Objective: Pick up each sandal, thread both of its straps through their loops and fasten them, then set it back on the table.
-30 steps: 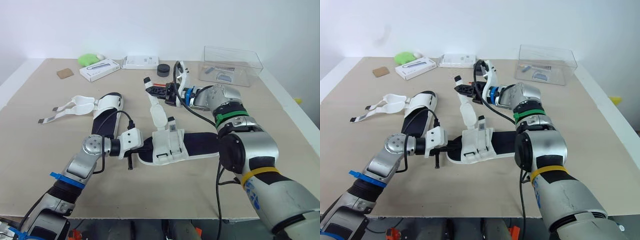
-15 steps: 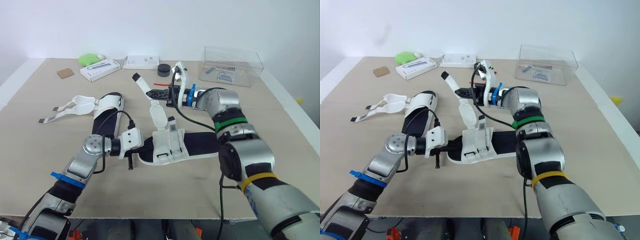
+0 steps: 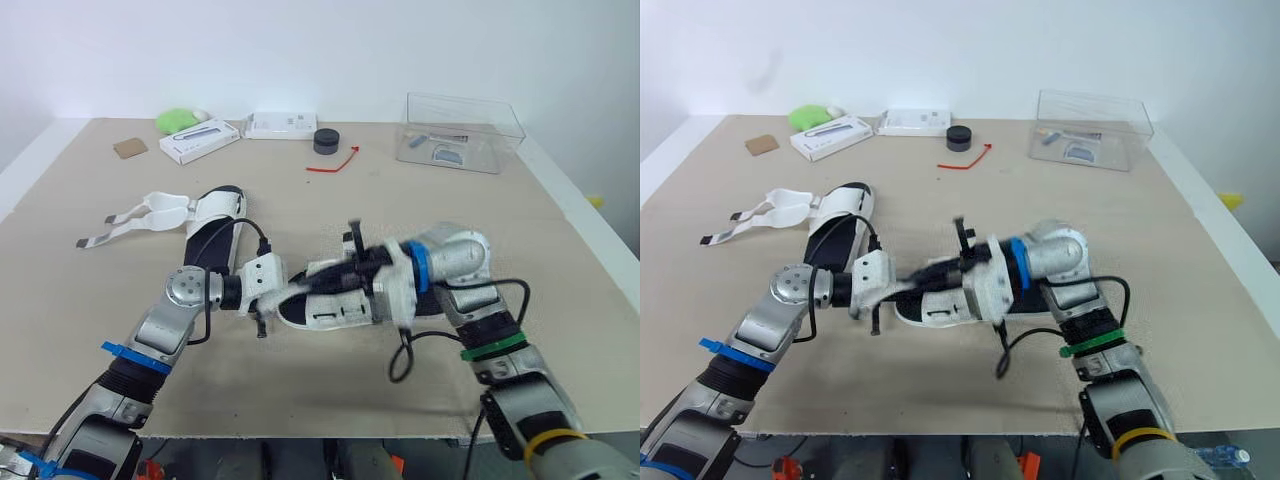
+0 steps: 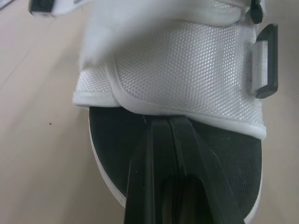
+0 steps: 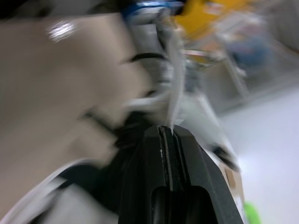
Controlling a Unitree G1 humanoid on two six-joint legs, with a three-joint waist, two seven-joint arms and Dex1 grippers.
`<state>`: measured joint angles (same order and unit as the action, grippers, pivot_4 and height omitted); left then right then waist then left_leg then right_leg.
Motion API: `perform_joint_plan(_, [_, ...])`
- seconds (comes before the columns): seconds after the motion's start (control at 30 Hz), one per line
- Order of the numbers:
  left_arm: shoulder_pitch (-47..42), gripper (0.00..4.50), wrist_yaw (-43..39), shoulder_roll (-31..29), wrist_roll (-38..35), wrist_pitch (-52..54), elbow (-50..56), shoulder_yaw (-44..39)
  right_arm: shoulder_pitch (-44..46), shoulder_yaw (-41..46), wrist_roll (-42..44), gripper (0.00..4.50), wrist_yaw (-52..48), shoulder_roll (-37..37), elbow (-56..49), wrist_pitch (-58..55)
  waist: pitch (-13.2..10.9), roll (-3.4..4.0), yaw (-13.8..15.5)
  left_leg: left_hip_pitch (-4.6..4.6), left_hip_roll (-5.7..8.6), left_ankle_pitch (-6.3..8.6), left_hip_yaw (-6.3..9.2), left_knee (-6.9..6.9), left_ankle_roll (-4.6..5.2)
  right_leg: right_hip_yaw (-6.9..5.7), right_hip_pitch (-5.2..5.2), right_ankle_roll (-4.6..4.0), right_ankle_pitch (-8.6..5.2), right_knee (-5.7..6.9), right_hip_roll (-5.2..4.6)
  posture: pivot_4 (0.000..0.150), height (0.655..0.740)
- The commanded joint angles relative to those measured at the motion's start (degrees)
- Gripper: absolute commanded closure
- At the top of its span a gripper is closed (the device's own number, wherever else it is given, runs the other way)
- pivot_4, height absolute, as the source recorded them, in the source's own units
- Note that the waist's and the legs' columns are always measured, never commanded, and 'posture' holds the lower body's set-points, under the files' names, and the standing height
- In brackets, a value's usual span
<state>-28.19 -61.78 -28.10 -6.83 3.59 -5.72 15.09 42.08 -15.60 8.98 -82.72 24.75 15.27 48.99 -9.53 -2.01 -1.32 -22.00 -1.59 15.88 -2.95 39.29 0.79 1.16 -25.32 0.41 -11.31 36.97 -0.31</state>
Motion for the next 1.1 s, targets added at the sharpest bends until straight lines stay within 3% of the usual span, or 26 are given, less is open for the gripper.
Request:
perform_joint_plan(0.03, [-0.2, 4.5, -0.2, -0.4, 1.3, 0.8, -1.8, 0.8, 3.5, -3.2, -0.4, 4.47, -0.2, 0.8, 4.6, 13.9, 0.0, -0.01, -0.1, 0.02, -0.03, 0.0, -0.04, 0.0, 0.0, 0.05, -0.01, -0.15, 0.06, 0.03, 0.03, 0.15, 0.74])
perform_joint_plan(0.27, [-0.3, 4.5, -0.2, -0.3, 1.0, 1.0, -1.7, 1.0, 8.6, -10.0, -5.4, 4.47, 3.6, 3.9, 15.6, 25.8, 0.0, -0.01, 0.0, 0.08, -0.12, 0.0, 0.03, -0.06, 0.0, 0.09, -0.01, -0.5, 0.04, 0.1, 0.05, 0.15, 0.74])
perform_joint_plan(0.4, [0.1, 4.5, -0.1, -0.4, 1.0, 1.2, -1.3, 1.1, 10.2, -12.3, -4.7, 3.29, 6.3, 5.6, 17.1, 25.9, 0.0, -0.01, 0.0, 0.13, -0.1, 0.0, -0.03, -0.06, 0.0, 0.12, 0.01, -0.5, 0.05, 0.12, -0.03, 0.15, 0.74])
perform_joint_plan(0.53, [0.4, 4.5, -0.2, -0.4, 1.0, 1.4, -1.0, 1.3, 9.7, -13.7, -0.9, 1.21, 8.2, 8.8, 14.3, 24.8, 0.0, -0.01, 0.0, 0.28, -0.12, 0.0, -0.05, -0.06, 0.0, 0.15, 0.09, -0.53, 0.06, 0.15, -0.07, 0.15, 0.74])
perform_joint_plan(0.63, [0.5, 4.5, 0.0, -0.4, 1.1, 1.5, -0.8, 1.3, 5.5, -13.5, 6.4, 0.11, 7.8, 15.1, 6.4, 17.3, 0.0, 0.0, 0.3, 0.32, -0.12, 0.0, 0.0, -0.08, 0.0, 0.13, 0.15, -0.57, 0.02, 0.17, -0.11, 0.15, 0.74])
perform_joint_plan(0.7, [0.6, 4.5, 0.0, -0.5, 1.1, 1.6, -0.6, 1.3, 1.8, -11.4, 10.9, 0.11, 9.2, 18.6, -0.3, 8.4, 0.0, -0.01, 0.3, 0.35, -0.09, 0.02, -0.03, -0.1, 0.01, 0.15, 0.19, -0.54, -0.03, 0.14, -0.23, 0.15, 0.74])
perform_joint_plan(0.93, [1.0, 4.5, -0.4, -0.8, 0.7, 2.1, -0.1, 1.0, -11.6, -5.0, 38.6, 0.11, 27.0, 34.1, -34.4, -51.6, 0.0, 0.03, 0.3, 0.43, -0.09, 0.01, -0.08, -0.2, 0.01, 0.1, 0.18, -0.58, -0.02, 0.17, -0.36, 0.15, 0.74])
perform_joint_plan(1.1, [0.2, 4.5, -0.5, -0.5, 0.7, 2.5, -0.6, 1.1, -13.8, -5.3, 58.8, 0.11, 37.3, 39.3, -46.8, -83.0, 0.0, -0.03, 0.3, 0.47, -0.13, -0.01, 0.0, -0.24, 0.0, -0.13, 0.21, -0.3, -0.25, 0.15, -0.42, 0.15, 0.74])
